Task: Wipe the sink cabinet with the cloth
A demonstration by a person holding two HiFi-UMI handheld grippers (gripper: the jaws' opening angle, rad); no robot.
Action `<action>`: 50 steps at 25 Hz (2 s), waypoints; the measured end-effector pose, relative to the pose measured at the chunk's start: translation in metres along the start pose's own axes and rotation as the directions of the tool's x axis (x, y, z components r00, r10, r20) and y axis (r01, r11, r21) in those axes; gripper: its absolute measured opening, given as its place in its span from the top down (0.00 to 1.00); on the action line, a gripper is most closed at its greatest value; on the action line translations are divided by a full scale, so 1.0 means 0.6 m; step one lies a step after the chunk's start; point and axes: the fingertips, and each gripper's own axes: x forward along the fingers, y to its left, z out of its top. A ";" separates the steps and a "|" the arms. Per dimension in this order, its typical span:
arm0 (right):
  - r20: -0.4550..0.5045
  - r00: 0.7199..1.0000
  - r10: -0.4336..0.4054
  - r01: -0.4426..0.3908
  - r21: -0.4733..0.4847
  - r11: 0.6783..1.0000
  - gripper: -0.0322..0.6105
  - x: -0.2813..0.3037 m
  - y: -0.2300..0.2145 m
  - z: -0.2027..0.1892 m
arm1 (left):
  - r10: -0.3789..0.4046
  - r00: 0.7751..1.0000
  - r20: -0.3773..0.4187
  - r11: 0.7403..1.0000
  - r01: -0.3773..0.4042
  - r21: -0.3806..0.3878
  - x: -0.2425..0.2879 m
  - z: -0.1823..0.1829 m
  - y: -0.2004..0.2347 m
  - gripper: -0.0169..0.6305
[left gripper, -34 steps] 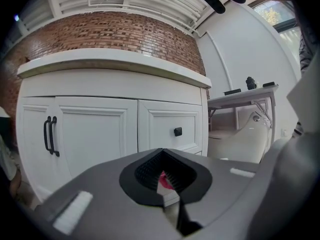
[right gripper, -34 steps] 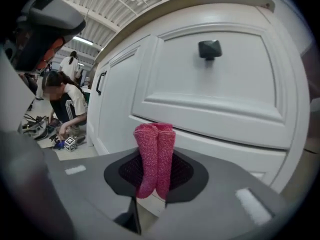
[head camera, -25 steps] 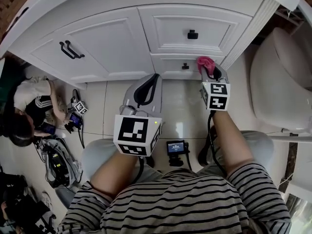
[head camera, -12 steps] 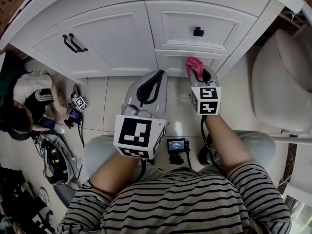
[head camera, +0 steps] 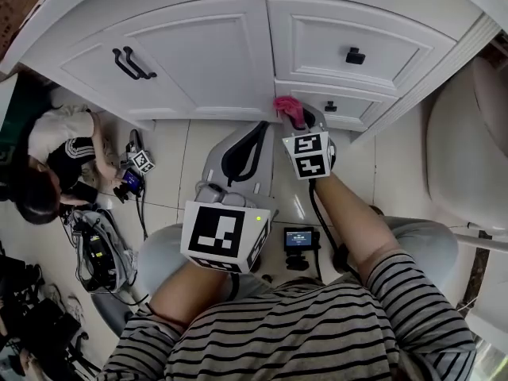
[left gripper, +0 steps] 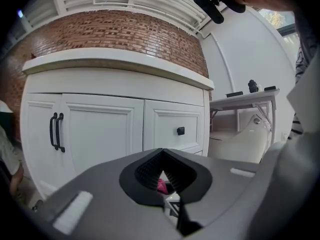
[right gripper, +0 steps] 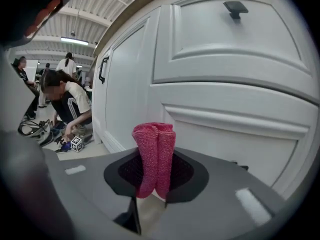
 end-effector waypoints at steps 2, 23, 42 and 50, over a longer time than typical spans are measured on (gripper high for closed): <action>-0.015 0.999 -0.028 0.028 0.016 0.999 0.80 -0.007 -0.023 -0.014 | -0.001 1.000 -0.005 1.000 0.001 -0.007 0.004 -0.004 0.004 0.99; -0.017 0.982 -0.190 0.191 0.074 0.979 0.81 -0.126 -0.157 -0.049 | -0.015 1.000 -0.024 0.999 0.016 0.032 0.012 -0.011 -0.030 0.99; -0.080 0.922 -0.379 0.388 0.196 0.901 0.80 -0.176 -0.314 -0.124 | -0.019 0.999 -0.031 0.999 0.020 0.032 0.017 -0.018 -0.035 0.99; -0.081 0.953 -0.292 0.300 0.107 0.948 0.81 -0.150 -0.207 -0.145 | -0.010 1.000 -0.007 1.000 0.010 0.017 0.004 -0.007 -0.022 0.99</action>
